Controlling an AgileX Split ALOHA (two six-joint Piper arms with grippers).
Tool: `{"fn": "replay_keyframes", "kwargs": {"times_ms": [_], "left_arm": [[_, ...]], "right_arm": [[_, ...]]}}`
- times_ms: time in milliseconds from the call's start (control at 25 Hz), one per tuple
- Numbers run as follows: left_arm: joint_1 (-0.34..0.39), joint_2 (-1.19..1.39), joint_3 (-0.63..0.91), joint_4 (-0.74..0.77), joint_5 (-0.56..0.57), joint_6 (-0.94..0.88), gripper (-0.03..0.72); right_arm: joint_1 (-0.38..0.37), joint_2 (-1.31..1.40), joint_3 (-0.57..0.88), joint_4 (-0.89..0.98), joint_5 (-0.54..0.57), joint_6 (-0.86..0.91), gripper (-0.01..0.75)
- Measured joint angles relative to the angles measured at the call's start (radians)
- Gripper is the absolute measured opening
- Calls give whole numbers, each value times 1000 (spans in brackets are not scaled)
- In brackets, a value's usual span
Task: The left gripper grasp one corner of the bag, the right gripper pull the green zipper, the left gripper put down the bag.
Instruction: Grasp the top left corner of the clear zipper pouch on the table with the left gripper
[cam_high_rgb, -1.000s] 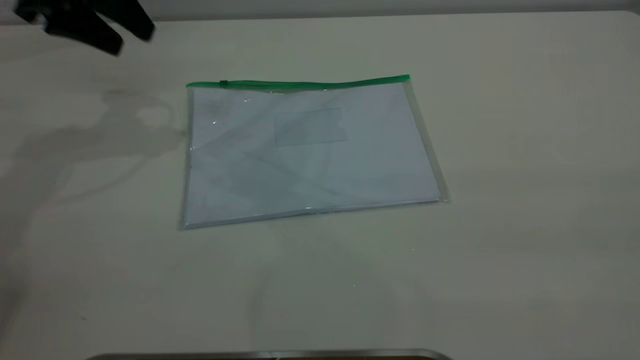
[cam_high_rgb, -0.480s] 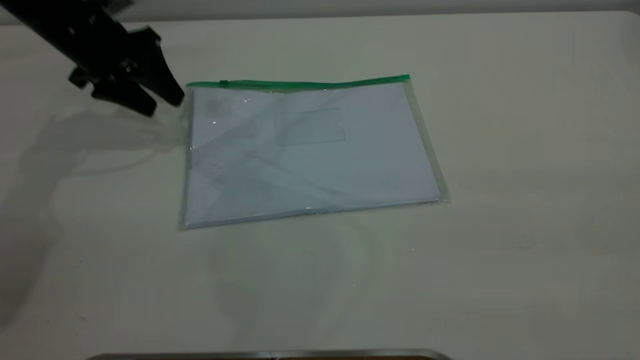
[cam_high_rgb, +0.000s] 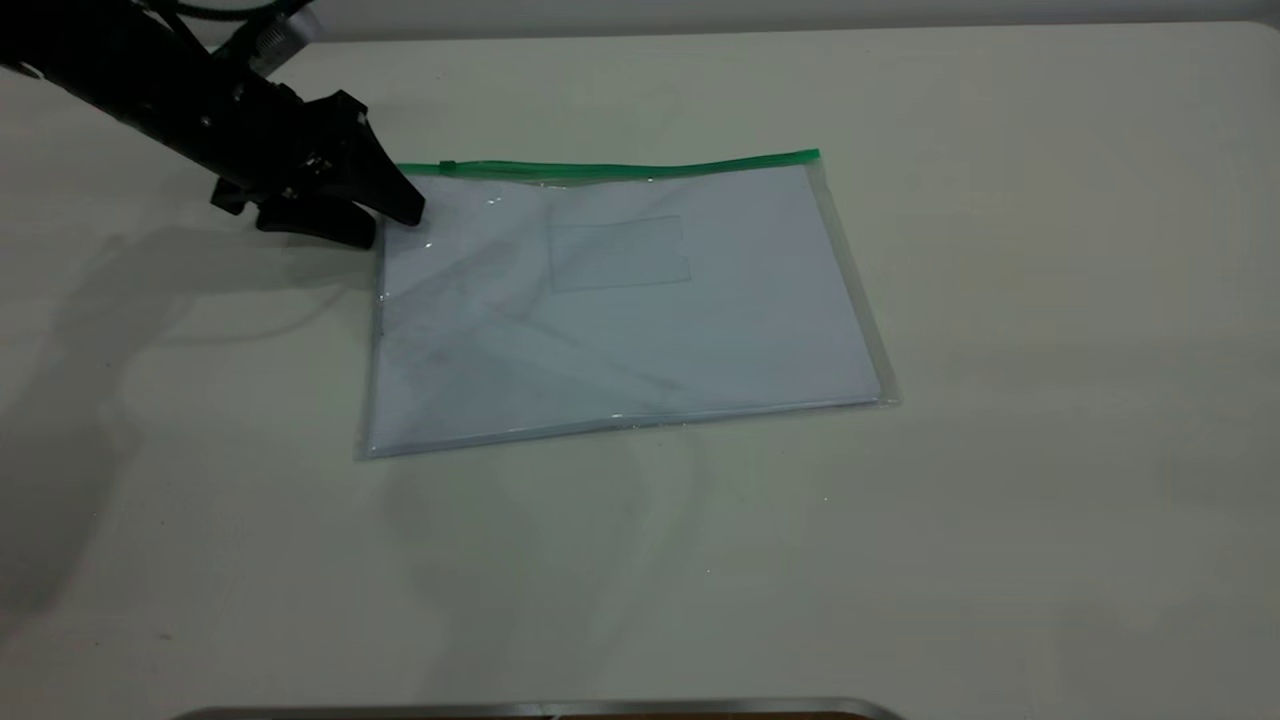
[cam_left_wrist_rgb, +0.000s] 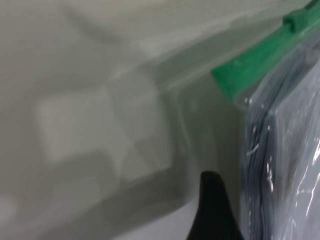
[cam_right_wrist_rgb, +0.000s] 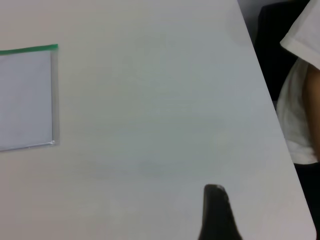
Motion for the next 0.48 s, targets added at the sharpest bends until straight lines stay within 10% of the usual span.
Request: {"fn": "replay_keyframes", "kwargs": {"times_ms": [480], "left_arm": [[-11,59,-5,-244,0,202,539]], "right_arm": [[0,0,0,0,0,0,530]]}}
